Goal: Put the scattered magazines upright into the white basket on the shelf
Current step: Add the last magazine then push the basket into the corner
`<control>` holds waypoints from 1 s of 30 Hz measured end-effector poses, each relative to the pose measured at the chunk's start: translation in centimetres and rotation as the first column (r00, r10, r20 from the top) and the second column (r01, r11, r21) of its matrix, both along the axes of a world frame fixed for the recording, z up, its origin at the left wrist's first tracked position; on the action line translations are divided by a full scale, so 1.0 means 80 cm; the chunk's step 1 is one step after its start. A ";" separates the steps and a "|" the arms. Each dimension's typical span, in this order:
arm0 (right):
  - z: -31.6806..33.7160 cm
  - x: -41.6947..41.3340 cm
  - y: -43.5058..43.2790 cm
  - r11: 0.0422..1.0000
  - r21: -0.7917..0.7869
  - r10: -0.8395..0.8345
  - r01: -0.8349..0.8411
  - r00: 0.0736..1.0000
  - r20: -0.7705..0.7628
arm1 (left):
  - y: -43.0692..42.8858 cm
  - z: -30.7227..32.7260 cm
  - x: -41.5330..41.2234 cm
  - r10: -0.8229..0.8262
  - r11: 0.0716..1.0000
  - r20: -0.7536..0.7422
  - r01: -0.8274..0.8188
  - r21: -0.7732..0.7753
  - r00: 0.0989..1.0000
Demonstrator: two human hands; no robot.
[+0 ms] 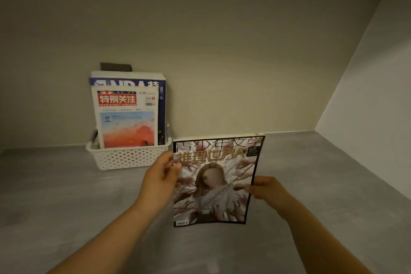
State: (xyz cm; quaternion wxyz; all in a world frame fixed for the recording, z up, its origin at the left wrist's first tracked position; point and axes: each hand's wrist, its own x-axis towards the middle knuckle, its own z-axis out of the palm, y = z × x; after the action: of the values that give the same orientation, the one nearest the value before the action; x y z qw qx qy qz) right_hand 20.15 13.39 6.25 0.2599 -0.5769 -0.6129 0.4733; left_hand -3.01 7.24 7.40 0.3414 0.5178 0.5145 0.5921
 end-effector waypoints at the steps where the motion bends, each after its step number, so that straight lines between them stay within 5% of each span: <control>1: 0.003 -0.020 0.004 1.000 0.024 0.000 0.000 1.000 0.003 | 0.002 0.007 -0.019 0.015 1.000 0.002 -0.015 0.021 1.000; 6: 0.023 -0.126 0.033 0.978 0.209 -0.011 -0.004 0.997 0.070 | 0.010 0.040 -0.116 0.130 0.982 -0.019 -0.126 0.141 0.991; 15: 0.077 -0.266 0.099 0.878 0.475 -0.035 0.052 0.998 -0.045 | 0.068 0.087 -0.251 0.266 0.921 -0.050 -0.239 0.308 0.963; 24: 0.043 -0.349 0.168 0.906 0.423 -0.015 -0.028 0.995 0.097 | 0.128 0.042 -0.331 0.399 0.897 -0.058 -0.376 0.233 0.915; 30: -0.014 -0.373 0.193 0.976 0.214 -0.008 -0.037 0.979 0.205 | 0.158 -0.006 -0.344 0.413 0.911 -0.155 -0.409 0.054 0.898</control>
State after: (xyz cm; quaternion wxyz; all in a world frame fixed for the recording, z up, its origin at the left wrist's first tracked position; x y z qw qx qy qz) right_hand -9.66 28.81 5.13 0.2532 -0.5862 -0.6887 0.3435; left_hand -30.56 19.87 6.94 0.1602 0.4477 0.6322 0.6117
